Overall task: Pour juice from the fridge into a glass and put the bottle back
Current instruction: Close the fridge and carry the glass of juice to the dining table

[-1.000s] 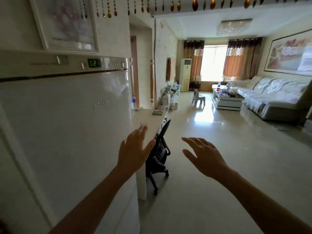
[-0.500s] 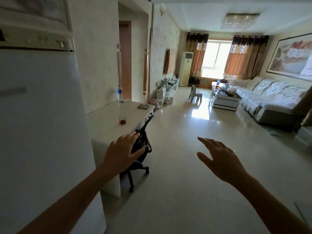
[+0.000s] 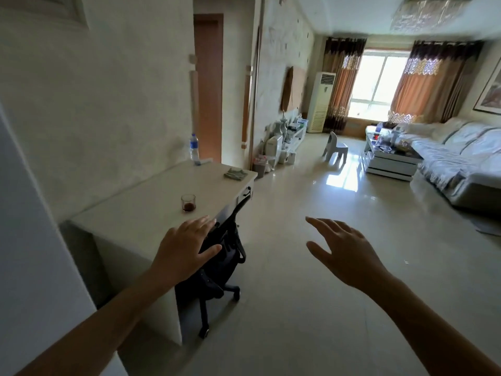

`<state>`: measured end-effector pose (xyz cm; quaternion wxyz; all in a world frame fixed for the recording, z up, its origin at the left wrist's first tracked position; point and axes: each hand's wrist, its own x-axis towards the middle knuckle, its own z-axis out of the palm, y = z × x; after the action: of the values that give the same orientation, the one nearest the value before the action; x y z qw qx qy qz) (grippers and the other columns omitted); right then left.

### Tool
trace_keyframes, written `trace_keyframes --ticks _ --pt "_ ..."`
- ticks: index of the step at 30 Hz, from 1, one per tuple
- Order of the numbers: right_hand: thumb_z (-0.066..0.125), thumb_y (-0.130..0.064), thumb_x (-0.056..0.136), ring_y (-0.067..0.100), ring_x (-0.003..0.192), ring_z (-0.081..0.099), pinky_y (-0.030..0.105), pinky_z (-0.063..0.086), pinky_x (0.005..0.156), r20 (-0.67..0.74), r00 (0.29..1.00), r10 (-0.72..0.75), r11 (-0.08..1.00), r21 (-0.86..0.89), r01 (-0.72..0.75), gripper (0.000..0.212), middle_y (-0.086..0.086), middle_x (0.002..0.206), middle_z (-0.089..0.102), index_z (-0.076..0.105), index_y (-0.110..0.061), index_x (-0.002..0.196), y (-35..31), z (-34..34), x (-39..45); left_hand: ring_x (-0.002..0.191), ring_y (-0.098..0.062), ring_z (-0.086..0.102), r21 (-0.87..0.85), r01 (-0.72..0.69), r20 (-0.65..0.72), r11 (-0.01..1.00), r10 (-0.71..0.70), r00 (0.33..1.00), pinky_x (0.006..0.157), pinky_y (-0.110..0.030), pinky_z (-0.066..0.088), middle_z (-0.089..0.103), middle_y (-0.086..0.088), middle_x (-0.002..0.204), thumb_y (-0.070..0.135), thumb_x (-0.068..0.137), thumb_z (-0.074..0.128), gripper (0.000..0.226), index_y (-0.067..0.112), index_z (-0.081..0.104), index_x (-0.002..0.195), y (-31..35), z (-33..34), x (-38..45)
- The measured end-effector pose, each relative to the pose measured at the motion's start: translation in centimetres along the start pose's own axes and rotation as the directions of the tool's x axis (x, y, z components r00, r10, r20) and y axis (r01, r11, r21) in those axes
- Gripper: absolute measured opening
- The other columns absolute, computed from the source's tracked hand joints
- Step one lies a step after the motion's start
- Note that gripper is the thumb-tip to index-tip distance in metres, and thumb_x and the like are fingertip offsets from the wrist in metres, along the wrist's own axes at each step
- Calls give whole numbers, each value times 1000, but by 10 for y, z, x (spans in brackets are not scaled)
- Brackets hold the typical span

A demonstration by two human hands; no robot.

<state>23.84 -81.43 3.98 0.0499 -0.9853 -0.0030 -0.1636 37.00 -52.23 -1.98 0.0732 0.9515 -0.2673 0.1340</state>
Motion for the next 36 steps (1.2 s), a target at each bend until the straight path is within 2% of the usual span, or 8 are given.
trace_keyframes --ticks 5,9,15,21,27,29,33,36 --pt "39 -53 90 16 131 37 36 31 105 33 999 -36 999 -7 36 56 -6 144 41 27 -31 141 52 27 84 137 -14 31 -3 30 15 1000 -29 999 102 -37 33 32 7 152 73 72 8 87 30 26 146 5 31 85" --pt "37 -55 90 14 131 36 34 30 106 64 992 -111 994 4 111 57 -7 145 40 26 -32 142 92 60 164 136 -16 34 2 87 0 996 -87 996 100 -38 35 37 5 149 71 76 13 84 27 33 144 4 59 150" --pt "37 -56 90 13 133 33 34 27 108 164 932 -324 946 74 316 59 -7 146 37 25 -31 142 131 116 298 136 -18 34 42 314 -7 949 -314 950 101 -41 35 35 2 150 70 75 12 86 24 32 144 -24 94 218" --pt "38 -54 91 14 132 34 35 28 107 191 822 -536 843 177 508 55 -7 144 40 30 -30 139 116 177 418 137 -15 29 82 534 25 842 -537 843 104 -38 32 27 4 154 70 72 7 90 24 25 146 -62 115 243" --pt "38 -53 91 14 130 35 37 28 107 197 642 -741 671 252 697 55 -7 142 42 30 -29 140 45 247 520 139 -15 26 112 675 11 729 -681 733 108 -39 30 25 3 154 69 80 15 82 23 23 147 -122 142 263" --pt "38 -52 91 15 130 36 38 28 107 211 595 -776 631 268 728 55 -6 141 43 31 -27 139 22 270 549 139 -17 27 106 703 16 703 -708 706 108 -40 31 27 2 154 69 80 16 81 22 25 146 -145 154 276" --pt "40 -50 91 17 129 37 38 30 105 267 509 -818 571 271 775 54 -4 140 44 32 -26 138 -9 312 598 141 -18 22 95 733 62 673 -739 671 109 -42 29 23 1 155 56 92 38 66 23 23 147 -183 176 304" --pt "41 -50 91 17 128 39 37 33 103 279 462 -842 531 282 799 53 -4 139 45 32 -26 138 -25 340 637 141 -18 22 102 758 72 644 -765 640 109 -41 28 22 1 156 52 93 41 63 23 23 147 -204 185 325"
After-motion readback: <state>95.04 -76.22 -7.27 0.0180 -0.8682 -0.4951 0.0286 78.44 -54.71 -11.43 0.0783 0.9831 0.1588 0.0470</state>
